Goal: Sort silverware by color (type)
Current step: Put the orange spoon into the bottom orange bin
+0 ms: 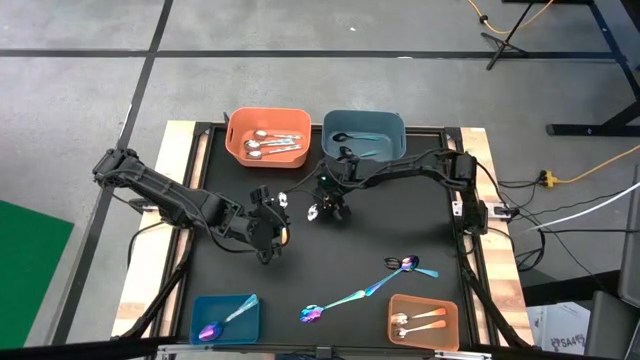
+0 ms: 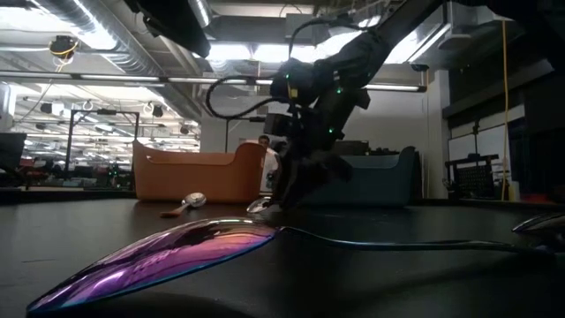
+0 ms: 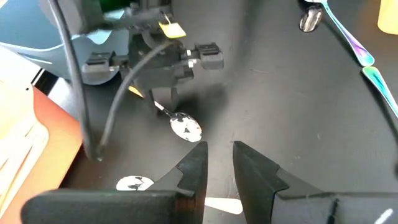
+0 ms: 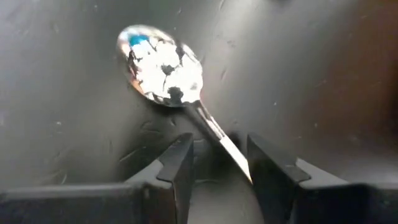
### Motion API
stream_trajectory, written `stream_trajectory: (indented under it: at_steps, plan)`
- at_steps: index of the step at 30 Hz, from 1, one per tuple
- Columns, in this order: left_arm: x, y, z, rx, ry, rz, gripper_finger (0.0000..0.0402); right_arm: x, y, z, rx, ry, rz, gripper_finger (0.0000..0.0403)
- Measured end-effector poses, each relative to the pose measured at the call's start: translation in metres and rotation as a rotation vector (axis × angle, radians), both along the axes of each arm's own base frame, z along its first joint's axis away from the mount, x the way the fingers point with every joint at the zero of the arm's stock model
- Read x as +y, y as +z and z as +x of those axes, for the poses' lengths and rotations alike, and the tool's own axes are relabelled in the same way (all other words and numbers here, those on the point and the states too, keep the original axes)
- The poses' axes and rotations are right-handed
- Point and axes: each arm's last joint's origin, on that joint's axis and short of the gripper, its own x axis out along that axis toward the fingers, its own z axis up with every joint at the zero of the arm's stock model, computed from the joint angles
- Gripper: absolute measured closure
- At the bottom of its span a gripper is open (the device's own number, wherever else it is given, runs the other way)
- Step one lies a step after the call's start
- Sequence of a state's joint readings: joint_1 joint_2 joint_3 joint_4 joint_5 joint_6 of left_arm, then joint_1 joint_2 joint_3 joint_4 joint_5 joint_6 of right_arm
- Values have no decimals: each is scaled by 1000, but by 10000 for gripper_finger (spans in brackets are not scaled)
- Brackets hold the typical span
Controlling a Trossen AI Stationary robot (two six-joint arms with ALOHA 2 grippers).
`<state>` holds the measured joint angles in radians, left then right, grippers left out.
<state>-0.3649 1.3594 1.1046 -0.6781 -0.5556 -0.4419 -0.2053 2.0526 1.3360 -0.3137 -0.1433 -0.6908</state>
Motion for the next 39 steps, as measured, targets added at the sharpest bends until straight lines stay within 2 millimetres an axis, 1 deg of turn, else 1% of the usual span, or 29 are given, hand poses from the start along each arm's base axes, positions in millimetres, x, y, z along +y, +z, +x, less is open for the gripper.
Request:
stream_trajectory:
  at_steps: [3, 24, 26, 33, 39]
  plan:
    - [0, 0, 0, -2, 0, -1, 331, 0, 0, 1, -7, 4, -26, 265]
    - [0, 0, 0, -5, 0, -2, 331, 0, -1, -1, 12, 11, -26, 269]
    - [0, 0, 0, -5, 0, -2, 331, 0, -1, -1, 13, 11, -26, 280]
    - [0, 0, 0, -5, 0, -3, 331, 0, -1, 0, 12, 3, -49, 339]
    - [0, 0, 0, -5, 0, -3, 331, 0, 0, 0, 10, 1, -52, 381]
